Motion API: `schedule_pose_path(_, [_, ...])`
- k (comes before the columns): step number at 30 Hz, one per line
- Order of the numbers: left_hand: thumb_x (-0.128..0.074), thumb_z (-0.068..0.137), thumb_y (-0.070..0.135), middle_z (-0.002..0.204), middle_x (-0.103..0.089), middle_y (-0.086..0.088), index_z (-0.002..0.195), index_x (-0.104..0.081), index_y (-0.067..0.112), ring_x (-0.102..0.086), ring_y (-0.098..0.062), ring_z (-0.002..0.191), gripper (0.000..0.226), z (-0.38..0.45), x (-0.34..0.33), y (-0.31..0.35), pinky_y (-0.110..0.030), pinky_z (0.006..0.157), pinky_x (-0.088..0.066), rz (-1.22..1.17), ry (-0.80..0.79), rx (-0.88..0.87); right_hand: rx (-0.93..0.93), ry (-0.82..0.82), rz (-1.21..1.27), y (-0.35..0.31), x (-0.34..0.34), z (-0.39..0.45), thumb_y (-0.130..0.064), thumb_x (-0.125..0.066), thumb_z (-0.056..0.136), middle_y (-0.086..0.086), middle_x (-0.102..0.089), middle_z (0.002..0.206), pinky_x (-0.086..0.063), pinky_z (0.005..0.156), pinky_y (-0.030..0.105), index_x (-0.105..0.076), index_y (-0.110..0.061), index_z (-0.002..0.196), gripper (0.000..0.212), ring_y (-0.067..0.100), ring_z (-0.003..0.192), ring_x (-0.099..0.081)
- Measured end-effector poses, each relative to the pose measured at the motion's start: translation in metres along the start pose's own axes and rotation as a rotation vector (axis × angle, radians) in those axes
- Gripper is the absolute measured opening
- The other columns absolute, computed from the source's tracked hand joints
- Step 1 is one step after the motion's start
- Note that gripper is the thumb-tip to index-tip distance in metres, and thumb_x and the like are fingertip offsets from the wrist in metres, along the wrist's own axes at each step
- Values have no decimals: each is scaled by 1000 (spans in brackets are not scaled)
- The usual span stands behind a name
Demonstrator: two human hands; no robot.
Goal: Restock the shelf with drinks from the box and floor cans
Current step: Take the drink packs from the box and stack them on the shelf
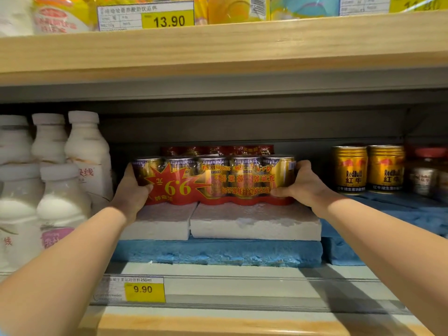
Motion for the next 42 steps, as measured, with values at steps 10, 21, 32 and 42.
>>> schedule_pose_path(10, [-61,78,0,132,-49,-17,135,-34,12,-45,-33,122,64,5,3,-8,-45,103,-36,-6,-88,137,-33,-81,-96,-3,-1,0,-7,-73,72,13,-41,138,-31,107,37,-14,-9,137,88,29,129,-38])
schedule_pose_path(21, [-58,83,9,141,-41,-16,143,-17,13,-41,-36,126,73,-1,-1,2,-45,104,-33,20,55,63,19,-6,73,-9,4,-5,-13,-72,74,11,-36,145,-30,108,37,-14,-9,142,89,27,133,-34])
schedule_pose_path(32, [-57,85,13,138,-45,-15,140,-26,10,-43,-35,125,63,-20,1,13,-42,102,-34,193,69,-1,61,37,46,-13,5,-17,-11,-67,79,11,-37,145,-30,108,36,-20,-9,141,78,27,133,-35])
schedule_pose_path(42, [-58,84,11,142,-41,-16,140,-27,10,-40,-33,129,64,-47,6,37,-40,106,-34,364,62,-80,53,96,-44,-17,8,-31,-22,-62,84,11,-34,148,-28,110,38,-17,-10,143,75,30,135,-33])
Point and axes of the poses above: each hand's wrist, its own z-axis towards the middle knuckle, its own x-axis out of the back of the hand, y = z × x, the point moved 3 cm from there along z, towards the middle knuckle
